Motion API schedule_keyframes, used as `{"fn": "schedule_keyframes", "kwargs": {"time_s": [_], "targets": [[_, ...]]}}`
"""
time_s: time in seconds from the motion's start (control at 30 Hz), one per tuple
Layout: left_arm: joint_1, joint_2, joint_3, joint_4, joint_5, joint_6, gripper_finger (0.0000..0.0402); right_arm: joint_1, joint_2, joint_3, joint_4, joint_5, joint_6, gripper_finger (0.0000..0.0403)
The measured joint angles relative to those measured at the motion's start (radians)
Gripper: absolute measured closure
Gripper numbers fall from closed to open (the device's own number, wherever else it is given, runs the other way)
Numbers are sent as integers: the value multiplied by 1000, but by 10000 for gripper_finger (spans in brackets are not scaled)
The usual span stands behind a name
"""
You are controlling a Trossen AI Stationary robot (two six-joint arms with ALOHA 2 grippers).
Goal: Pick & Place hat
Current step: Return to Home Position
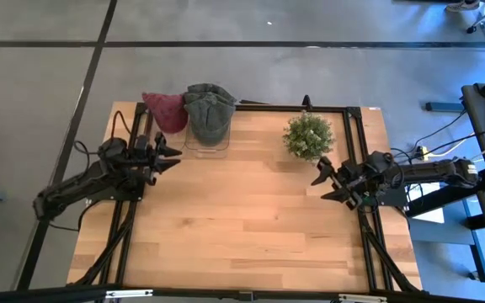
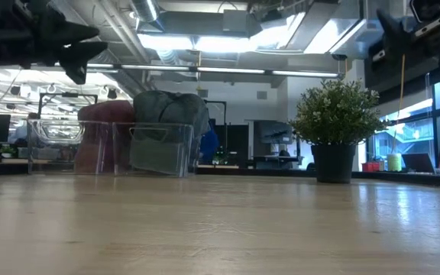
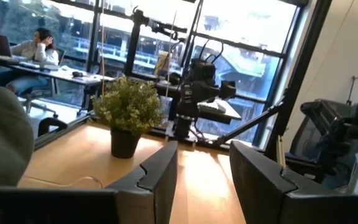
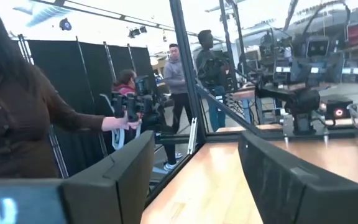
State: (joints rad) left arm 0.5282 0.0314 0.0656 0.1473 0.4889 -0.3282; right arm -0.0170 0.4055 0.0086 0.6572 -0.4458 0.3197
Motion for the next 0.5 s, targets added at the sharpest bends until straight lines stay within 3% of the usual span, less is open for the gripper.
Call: {"fn": "schedule_keyframes", "kwargs": {"time_s": [0.37,0.5], "targets": [[0,-30,-57,27,1,-20,261,-1,-27,-1,-35,34,-6,169],[9,-30,-57,6,1,-5,263,-1,-90,-1,-119,112,2,169]]}}
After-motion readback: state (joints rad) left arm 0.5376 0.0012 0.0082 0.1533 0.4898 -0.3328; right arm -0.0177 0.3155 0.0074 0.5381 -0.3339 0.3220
